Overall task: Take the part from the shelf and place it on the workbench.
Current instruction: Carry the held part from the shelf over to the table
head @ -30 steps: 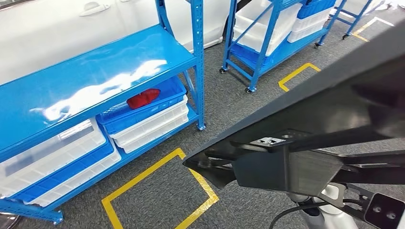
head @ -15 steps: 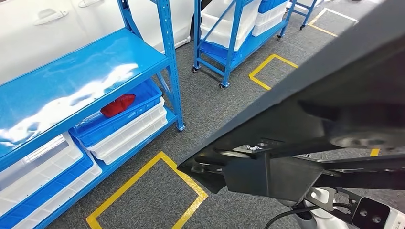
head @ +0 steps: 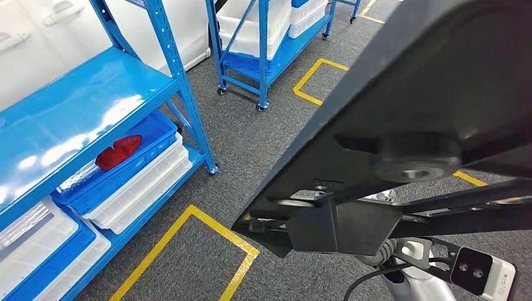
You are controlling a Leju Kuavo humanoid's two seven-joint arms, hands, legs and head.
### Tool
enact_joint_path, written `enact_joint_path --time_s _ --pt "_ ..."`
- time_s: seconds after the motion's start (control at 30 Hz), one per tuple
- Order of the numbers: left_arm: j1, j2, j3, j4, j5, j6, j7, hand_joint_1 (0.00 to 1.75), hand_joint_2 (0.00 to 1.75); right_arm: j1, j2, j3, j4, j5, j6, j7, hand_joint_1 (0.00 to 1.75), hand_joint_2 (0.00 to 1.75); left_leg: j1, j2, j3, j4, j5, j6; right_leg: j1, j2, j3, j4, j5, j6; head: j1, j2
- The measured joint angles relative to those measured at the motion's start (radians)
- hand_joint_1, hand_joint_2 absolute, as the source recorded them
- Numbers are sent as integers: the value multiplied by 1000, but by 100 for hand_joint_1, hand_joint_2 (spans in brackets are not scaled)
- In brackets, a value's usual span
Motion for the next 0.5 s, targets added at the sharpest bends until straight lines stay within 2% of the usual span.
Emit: enact_joint_path --time_s 0.07,0.1,0.13,0.17,0.2,0.23,0.3,0.33,0.37,0.43,0.47,0.5 --pt "2 -3 0 0 0 0 -1 0 0 -2 11 6 2 4 0 6 175 175 1 -52 -54 115 -61 -3 -1 18 2 -6 5 -7 -3 0" --pt "4 -6 0 0 0 -1 -2 0 0 -5 20 12 5 4 0 15 175 175 2 -66 -88 184 -88 -3 0 28 2 -5 5 -8 -4 0" --pt "5 -8 0 0 0 -2 -4 0 0 -11 28 17 10 1 0 28 175 175 2 -71 -112 233 -100 -4 1 40 1 -3 5 -9 -4 0" --pt "7 -11 0 0 0 -5 -6 0 0 -19 37 22 18 -4 0 42 175 175 2 -73 -122 249 -94 -4 1 53 1 -1 5 -9 -4 0" --pt "8 -14 0 0 0 -8 -9 0 0 -30 44 26 29 -12 0 53 175 175 3 -75 -112 225 -69 -3 1 67 0 3 4 -8 -5 0" --pt "8 -15 0 0 0 -14 -13 0 0 -44 52 29 45 -20 0 60 175 175 4 -83 -86 165 -31 -2 0 80 -1 7 4 -7 -5 0" --pt "5 -17 0 0 1 -27 -23 0 0 -76 65 37 89 -34 0 60 175 175 8 -118 -28 33 24 2 0 104 -6 17 2 0 -5 0" --pt "4 -18 1 0 2 -34 -30 0 0 -93 71 41 115 -39 -1 55 175 175 9 -131 -12 -6 36 5 0 114 -11 20 2 5 -5 0" --pt "3 -19 1 0 4 -38 -37 0 0 -106 76 46 140 -42 -1 48 175 175 8 -136 -7 -20 36 9 0 123 -15 21 3 11 -5 0" --pt "-1 -23 2 0 7 -44 -47 0 0 -124 81 53 184 -42 -5 35 175 175 6 -118 -7 -24 42 23 -3 137 -20 21 7 25 -4 0" --pt "-1 -27 2 0 8 -45 -49 0 0 -129 82 54 202 -42 -8 32 175 175 6 -108 -5 -27 46 30 -3 127 -25 28 2 30 -4 0" --pt "-1 -30 3 0 9 -45 -50 0 0 -136 84 55 217 -42 -13 33 175 175 6 -97 -5 -31 50 37 -2 107 -37 51 -13 34 -1 0"
